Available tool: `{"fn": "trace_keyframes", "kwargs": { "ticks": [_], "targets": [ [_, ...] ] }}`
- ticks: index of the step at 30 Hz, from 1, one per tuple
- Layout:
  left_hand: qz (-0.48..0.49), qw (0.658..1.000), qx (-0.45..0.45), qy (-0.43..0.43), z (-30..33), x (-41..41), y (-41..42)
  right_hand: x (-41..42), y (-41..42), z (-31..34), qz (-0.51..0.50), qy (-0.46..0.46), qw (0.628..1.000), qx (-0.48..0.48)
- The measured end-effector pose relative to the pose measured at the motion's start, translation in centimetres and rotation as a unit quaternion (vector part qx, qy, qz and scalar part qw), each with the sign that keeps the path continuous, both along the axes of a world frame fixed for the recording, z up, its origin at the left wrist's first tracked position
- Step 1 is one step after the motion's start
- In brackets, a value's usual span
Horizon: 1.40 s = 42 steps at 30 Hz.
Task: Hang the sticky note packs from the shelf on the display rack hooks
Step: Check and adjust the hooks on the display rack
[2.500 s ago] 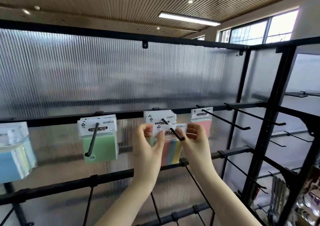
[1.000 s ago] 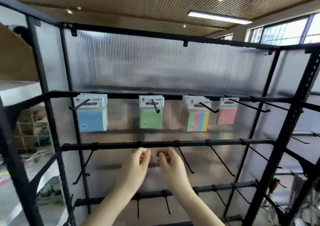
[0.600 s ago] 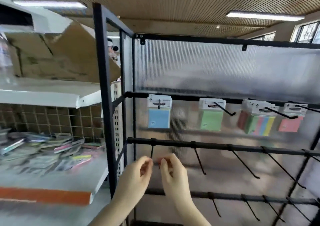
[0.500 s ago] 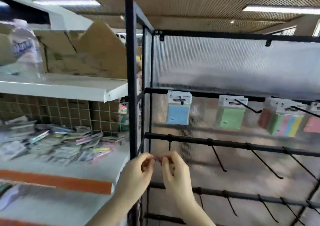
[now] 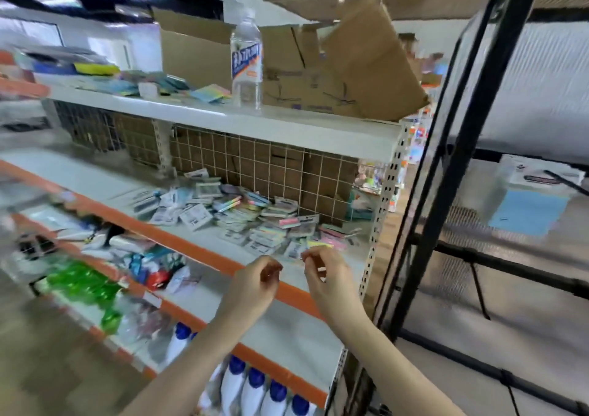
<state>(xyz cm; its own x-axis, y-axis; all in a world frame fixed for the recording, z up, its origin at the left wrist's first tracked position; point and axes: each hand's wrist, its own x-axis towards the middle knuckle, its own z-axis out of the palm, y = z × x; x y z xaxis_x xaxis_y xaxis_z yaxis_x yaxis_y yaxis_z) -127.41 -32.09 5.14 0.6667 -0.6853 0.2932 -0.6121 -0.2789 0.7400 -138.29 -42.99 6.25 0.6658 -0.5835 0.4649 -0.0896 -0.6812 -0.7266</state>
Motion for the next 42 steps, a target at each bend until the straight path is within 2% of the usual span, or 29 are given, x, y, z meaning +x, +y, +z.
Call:
{"fn": "trace_keyframes", "kwargs": {
  "ticks": [4, 13, 23, 29, 35, 40, 42],
  "targets": [
    [0.046, 0.999, -0.001, -0.008, -1.0, 3.7, 1.3, 5.4, 0.1, -1.1, 0.014, 0.041, 0.999, 0.003],
    [0.098, 0.995, 0.006, 0.035, -3.6, 12.9, -0.7, 17.3, -3.2, -4.1, 0.017, 0.133, 0.991, 0.011],
    [0.171, 0.981, 0.081, 0.051, -5.0, 24.7, -1.3, 30.8, -4.6, -5.7, 0.091, 0.214, 0.972, 0.0],
    [0.198, 0.972, 0.113, 0.054, -6.3, 30.2, -1.1, 36.4, -4.2, -6.2, 0.087, 0.224, 0.971, -0.02],
    [0.168, 0.973, 0.161, 0.005, -7.4, 35.3, -3.2, 41.1, -5.3, -6.7, 0.052, 0.23, 0.968, -0.081],
    [0.117, 0.964, 0.221, -0.088, -8.9, 39.5, -4.7, 44.9, -6.4, -7.1, 0.022, 0.245, 0.961, -0.127],
    [0.096, 0.96, 0.241, -0.1, -9.7, 40.9, -5.1, 46.0, -6.9, -7.4, 0.01, 0.268, 0.952, -0.15]
  ]
}}
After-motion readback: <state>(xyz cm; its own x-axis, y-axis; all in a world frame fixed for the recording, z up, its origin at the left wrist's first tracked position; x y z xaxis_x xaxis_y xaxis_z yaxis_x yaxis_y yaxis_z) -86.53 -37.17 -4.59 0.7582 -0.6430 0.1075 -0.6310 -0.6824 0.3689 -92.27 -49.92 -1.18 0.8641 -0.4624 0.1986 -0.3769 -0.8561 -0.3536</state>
